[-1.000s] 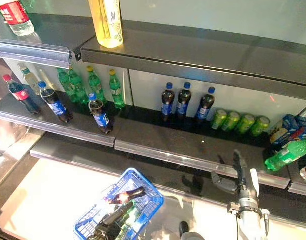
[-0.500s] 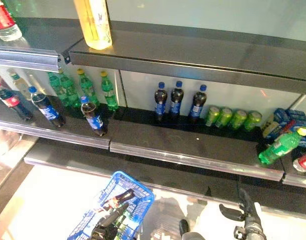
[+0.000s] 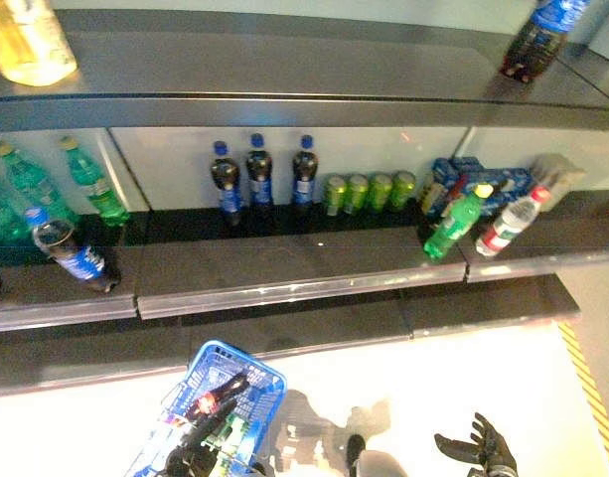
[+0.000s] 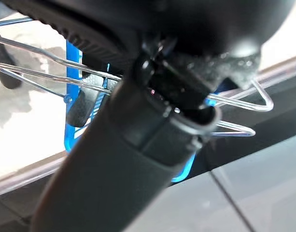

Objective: Pick up the drink and place into the basket.

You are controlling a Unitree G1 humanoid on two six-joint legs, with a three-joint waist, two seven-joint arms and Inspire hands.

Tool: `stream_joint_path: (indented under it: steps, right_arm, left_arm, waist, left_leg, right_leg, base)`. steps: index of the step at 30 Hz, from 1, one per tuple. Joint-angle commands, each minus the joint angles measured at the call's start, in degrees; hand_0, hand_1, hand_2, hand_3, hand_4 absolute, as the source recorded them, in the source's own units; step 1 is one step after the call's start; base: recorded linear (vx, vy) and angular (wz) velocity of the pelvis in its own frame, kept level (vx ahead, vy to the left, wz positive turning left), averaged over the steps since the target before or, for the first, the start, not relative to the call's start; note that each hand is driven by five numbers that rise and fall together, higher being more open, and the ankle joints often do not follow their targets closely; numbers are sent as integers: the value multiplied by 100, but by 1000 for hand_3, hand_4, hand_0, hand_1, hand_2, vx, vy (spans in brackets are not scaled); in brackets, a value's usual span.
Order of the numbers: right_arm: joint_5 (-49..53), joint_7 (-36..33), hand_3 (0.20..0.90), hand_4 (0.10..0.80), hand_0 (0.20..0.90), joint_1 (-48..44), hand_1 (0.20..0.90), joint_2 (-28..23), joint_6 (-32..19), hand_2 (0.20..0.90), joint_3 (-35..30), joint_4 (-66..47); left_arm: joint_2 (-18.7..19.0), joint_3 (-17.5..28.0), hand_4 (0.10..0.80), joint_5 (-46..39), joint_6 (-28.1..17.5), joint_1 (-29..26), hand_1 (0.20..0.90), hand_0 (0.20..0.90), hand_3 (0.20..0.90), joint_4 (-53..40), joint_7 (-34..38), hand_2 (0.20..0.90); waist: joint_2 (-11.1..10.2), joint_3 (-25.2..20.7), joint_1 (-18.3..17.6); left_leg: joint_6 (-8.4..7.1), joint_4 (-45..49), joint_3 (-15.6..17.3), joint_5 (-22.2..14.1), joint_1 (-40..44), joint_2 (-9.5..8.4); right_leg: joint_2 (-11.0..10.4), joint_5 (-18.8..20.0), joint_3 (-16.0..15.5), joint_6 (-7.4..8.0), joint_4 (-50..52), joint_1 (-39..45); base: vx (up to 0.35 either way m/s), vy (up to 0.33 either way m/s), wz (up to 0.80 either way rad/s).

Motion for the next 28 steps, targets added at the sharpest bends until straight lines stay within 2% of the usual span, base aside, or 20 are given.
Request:
stream_joint_path:
  steps: [1,5,10,19,28]
  right_arm:
    - [475,11,900,800,900,-273,900,-214,-92,900,-38,128]
    - [419,1,900,800,900,-195,900,-165,-39,900,-57,137]
    - [389,-65,900,800,900,-145,900,-179,7,900,-43,63]
    - [297,79,900,800,900,-87,900,-187,-107,900,-51,104]
    - [233,117,900,800,900,-63,900,-143,-134,900,-44,152]
  left_arm:
    - [299,-138,100,262,-346,-344,300,300,200,-447,-750,300]
    - [252,-193,100,422,-340,-292,300,300,200,-390,-871,300]
    - [189,-233,100,494,-313,-237,300,300,200,-398,-931,300]
    - [238,-192,100,572,-315,-195,300,300,200,-219,-1033,300]
    - [237,-179,100,555,-386,-179,300,300,200,-188,-1051,300]
  waist:
    - [280,-460,91]
    - [328,-499,41]
    - [361,-523,42]
    - [370,-583,13]
    - [317,-603,19]
  left_leg:
    - [198,69,-215,-44,-575,-315]
    - [112,-4,-150,48,-563,-230]
    - [97,-8,-216,39,-528,-271]
    - [124,-8,-286,-34,-460,-359]
    - [130,-8,-248,-65,-428,-354]
  right_leg:
    - [29,-492,-127,212,469,6]
    - [152,-582,-182,108,391,158]
    - [163,-610,-284,58,272,303]
    - [144,-620,-289,95,267,340]
    - [149,-613,-274,123,261,350]
  base:
    - [-54,-183,-24]
    - [-36,-79,8]
    - [-23,4,9]
    - [17,30,3]
    - [4,-1,0]
